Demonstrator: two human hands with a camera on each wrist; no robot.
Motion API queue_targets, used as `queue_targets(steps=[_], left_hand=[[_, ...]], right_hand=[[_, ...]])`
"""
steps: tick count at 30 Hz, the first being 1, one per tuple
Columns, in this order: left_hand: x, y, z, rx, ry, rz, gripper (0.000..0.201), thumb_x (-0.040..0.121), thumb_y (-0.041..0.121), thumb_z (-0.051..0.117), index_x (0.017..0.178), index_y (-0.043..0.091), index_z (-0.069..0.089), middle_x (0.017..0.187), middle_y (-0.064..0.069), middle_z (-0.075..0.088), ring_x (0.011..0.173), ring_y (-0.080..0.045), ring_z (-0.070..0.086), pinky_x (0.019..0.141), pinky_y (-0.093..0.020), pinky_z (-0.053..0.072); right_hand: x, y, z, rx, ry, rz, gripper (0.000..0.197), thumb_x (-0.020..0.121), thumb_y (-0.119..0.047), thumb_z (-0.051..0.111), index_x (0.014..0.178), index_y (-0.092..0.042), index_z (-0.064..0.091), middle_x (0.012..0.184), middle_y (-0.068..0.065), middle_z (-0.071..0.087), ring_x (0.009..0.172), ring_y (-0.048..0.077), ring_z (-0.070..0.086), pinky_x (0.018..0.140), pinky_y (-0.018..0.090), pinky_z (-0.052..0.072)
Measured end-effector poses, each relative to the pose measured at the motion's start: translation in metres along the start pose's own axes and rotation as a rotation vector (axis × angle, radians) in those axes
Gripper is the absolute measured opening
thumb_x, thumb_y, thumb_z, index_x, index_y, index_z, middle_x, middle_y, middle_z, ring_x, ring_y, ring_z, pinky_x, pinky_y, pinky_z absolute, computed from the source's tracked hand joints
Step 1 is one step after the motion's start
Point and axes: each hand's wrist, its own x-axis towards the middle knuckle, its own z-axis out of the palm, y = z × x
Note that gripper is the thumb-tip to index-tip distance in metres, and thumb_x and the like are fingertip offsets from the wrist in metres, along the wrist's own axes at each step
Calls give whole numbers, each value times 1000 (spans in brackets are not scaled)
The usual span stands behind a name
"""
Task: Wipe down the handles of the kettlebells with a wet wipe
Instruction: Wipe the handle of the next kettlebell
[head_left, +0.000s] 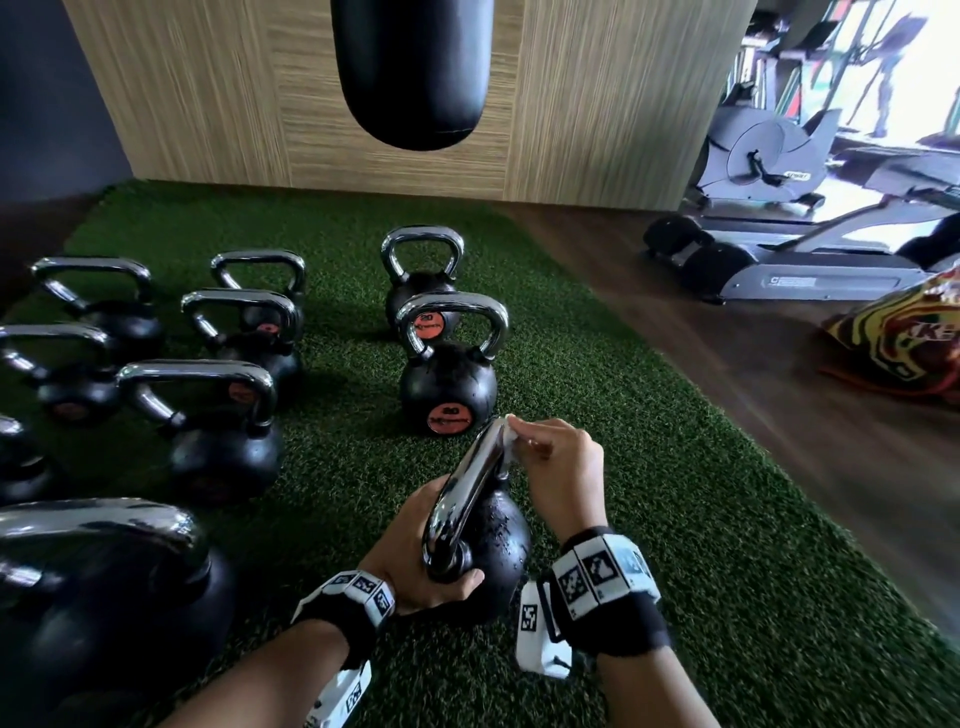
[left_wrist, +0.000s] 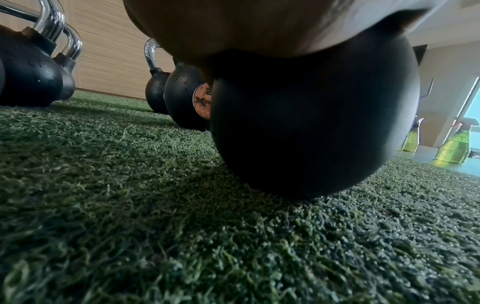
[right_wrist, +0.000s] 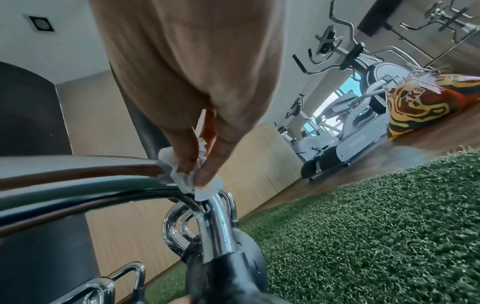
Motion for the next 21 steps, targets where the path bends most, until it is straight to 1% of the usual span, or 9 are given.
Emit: queue_targets(steps=[4,7,9,11,12,15,16,18,21], left_hand=[[2,4,-1,-8,-22,-8,95,66,37,89,143,37,34,139,4,55,132,-14,53,111,-43,45],[3,9,-2,-27,-25,9,93,66,32,89,142,36,36,139,3,56,132,-15,54,111,-44,44],[3,12,-3,-18,-16,13,96,66,34,89,141,50,32,140,5,55,133,-14,52,114,-37,42],[2,15,-3,-38,-3,1,99,65,36,88,138,65,28,138,10,55,131,-9,53,113,-27,41],[2,15,-3,-60,-11,-15,97,64,35,87,139,62,31,136,10,57,129,-8,55,112,-28,42],[6,13,-2,-96,-61,-63,82,66,27,85,139,25,48,126,-3,64,120,-21,63,103,-47,52],[6,13,-2,-97,-66,-64,80,66,26,85,137,23,48,124,-3,65,118,-22,65,99,-48,54],[6,16,-4,-92,-70,-57,84,66,28,85,138,34,44,126,2,63,119,-19,63,98,-46,54],[1,12,-4,-101,-75,-82,94,62,35,89,137,53,36,134,6,59,125,-13,59,103,-40,52]], right_hand=[[-36,-16,1,9,-16,-92,21,85,-7,77,94,-25,77,78,-22,67,69,-5,67,63,5,50],[-44,-21,2,23,-21,-20,14,82,-11,82,87,-24,82,76,-20,72,71,-6,68,67,8,51],[-39,-22,1,77,-14,98,17,80,-13,83,94,-21,82,85,-14,78,75,-5,71,76,20,59],[-41,-22,0,122,1,177,19,79,-15,85,97,-21,82,85,-12,78,74,-5,71,76,23,61],[-46,-22,1,120,-2,193,18,79,-17,85,95,-22,82,82,-14,78,72,-5,71,73,23,61],[-73,-23,9,160,-49,232,12,78,-17,86,87,-23,80,76,-15,77,68,-1,72,67,27,62],[-81,-23,11,187,-67,244,12,78,-16,86,84,-23,77,77,-14,77,68,0,73,67,29,63],[-91,-20,15,214,-88,246,14,79,-16,86,83,-23,74,79,-14,77,70,1,73,68,29,62],[-97,-15,17,184,-77,206,15,77,-18,87,82,-25,74,80,-16,76,71,0,73,67,21,59]])
